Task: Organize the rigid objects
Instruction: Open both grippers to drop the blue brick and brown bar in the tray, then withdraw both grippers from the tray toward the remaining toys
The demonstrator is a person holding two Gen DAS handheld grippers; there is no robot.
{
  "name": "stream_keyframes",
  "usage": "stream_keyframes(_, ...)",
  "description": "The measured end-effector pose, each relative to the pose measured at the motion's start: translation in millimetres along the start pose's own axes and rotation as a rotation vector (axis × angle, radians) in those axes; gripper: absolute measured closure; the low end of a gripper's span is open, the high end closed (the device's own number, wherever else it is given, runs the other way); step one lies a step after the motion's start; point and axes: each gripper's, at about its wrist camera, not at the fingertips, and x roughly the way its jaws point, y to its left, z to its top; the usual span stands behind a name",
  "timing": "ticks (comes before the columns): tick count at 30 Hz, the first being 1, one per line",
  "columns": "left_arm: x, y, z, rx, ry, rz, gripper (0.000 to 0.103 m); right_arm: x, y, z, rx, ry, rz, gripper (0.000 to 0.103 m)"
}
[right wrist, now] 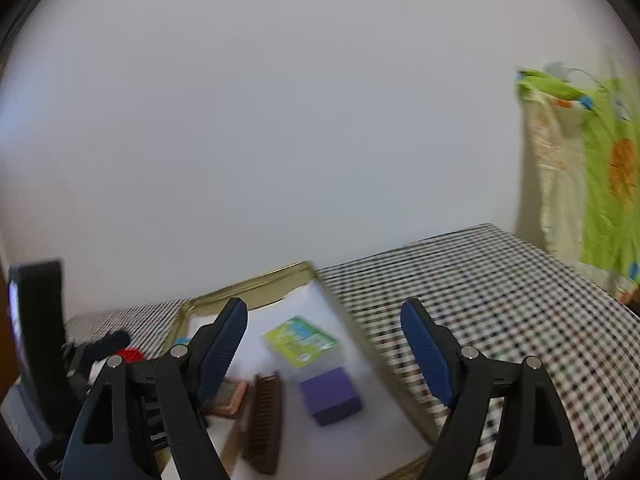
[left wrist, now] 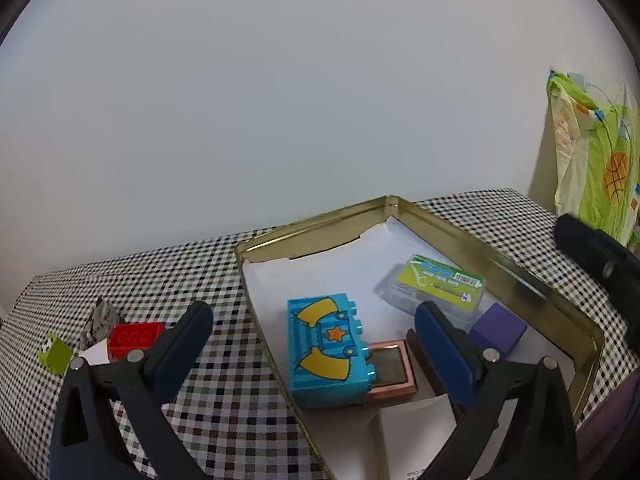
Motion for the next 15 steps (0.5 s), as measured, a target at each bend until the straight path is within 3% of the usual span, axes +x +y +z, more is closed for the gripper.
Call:
stream_keyframes(7, 2, 10, -2, -0.035, -0.008, 0.019, 0.001, -19, -21, 5, 0.084, -0.118, -0.139, 0.022)
stream_keyframes(10, -3, 16, -2, -0.053, -0.038, 0.034, 0.001, -36, -12, 6, 0.035, -0.227, -0.250, 0.022)
stream_keyframes(12, -7, 23, -1, -0.065, -0.066, 0.061, 0.001, -48, -4, 3, -0.006, -0.314, -0.305, 0.013)
stream_keyframes(15, -9, 32, -2, -0.085, -0.089, 0.085, 0.001, -56, 8, 0, -0.060, -0.371, -0.329, 0.010)
